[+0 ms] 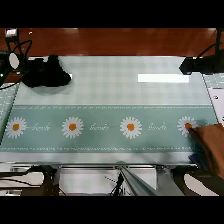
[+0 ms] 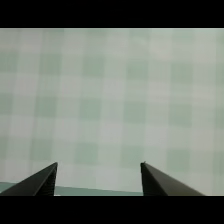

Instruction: Fold the shirts.

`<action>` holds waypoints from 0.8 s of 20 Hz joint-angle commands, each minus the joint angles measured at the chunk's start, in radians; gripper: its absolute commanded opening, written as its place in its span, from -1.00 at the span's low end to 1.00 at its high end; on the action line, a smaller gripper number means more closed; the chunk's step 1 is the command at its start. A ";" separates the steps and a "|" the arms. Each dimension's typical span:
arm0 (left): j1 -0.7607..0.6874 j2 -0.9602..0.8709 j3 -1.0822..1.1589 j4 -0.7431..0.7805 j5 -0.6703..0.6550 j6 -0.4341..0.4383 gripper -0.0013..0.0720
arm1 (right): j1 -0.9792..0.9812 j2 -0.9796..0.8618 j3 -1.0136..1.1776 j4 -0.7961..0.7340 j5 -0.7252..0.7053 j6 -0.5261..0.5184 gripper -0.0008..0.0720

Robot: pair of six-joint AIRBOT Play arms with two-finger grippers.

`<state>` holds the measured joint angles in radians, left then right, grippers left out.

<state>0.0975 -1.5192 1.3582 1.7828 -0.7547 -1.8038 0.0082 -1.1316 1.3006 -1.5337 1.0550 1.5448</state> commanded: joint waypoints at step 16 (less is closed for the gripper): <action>0.008 -0.227 0.011 -0.039 0.059 -0.041 -0.90 | 0.001 0.000 0.000 0.006 0.137 0.000 0.67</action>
<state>0.1074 -1.7409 1.3613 1.7466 -0.6174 -1.8458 0.0082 -1.1316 1.3006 -1.5299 1.1736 1.5448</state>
